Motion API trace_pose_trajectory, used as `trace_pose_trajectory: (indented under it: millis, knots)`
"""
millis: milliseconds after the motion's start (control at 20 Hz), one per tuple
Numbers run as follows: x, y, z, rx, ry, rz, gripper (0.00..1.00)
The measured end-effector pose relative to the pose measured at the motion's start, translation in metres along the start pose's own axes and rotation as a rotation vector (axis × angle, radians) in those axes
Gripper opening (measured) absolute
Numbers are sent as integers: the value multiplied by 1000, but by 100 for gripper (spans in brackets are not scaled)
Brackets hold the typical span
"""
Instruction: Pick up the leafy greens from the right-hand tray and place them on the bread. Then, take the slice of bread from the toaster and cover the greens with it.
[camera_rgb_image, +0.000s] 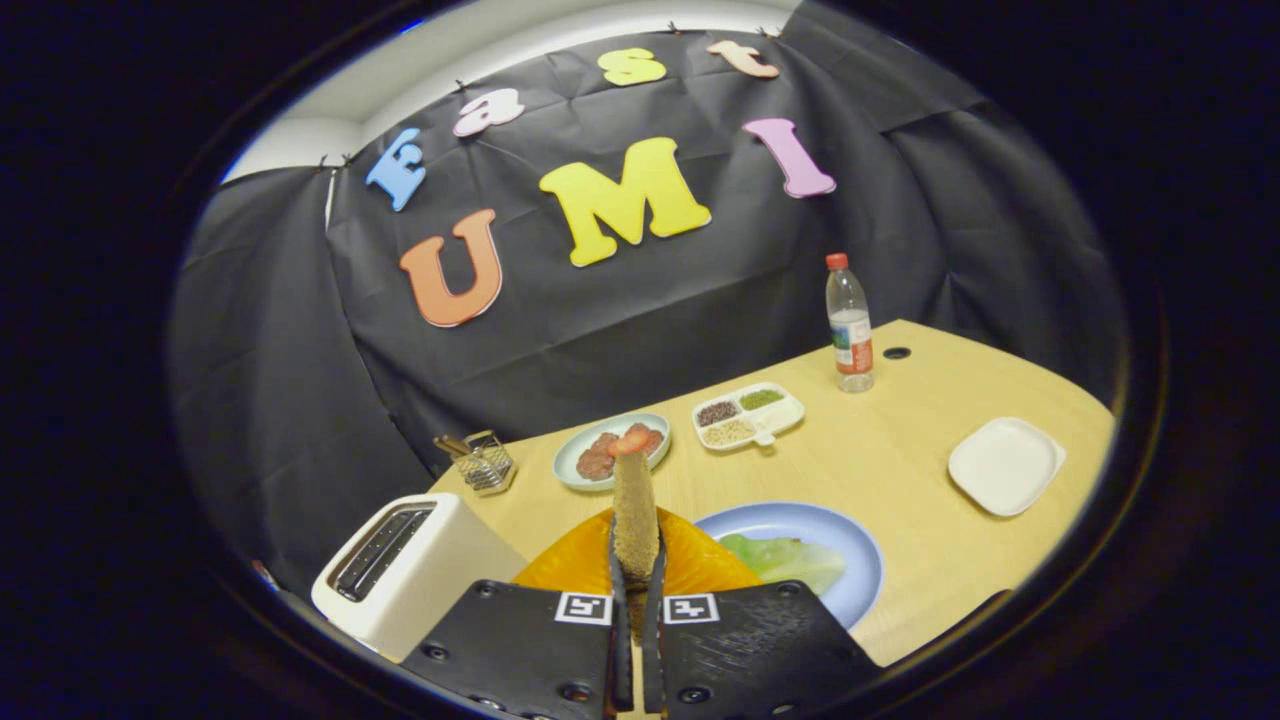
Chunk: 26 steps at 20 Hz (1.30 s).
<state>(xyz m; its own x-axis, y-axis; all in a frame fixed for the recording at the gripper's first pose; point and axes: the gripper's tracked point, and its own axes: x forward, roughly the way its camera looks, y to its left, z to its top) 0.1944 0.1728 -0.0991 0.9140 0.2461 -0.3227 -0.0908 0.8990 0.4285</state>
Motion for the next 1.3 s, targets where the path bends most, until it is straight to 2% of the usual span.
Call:
trace_pose_trajectory:
  millis: [300, 500, 650, 900, 1100, 1250, 1300]
  knots:
    - [14, -29, -16, 76, 42, 4, 4]
    - [14, -48, -20, 41, 60, -9, 8]
    - [15, -66, -20, 32, 69, -25, 24]
    - [12, -87, -27, 27, 106, -43, 35]
    - [8, -98, -28, -16, 117, -48, 58]
    - [-2, -108, -14, -43, 79, -76, 73]
    - [-8, -108, -7, -60, 53, -78, 73]
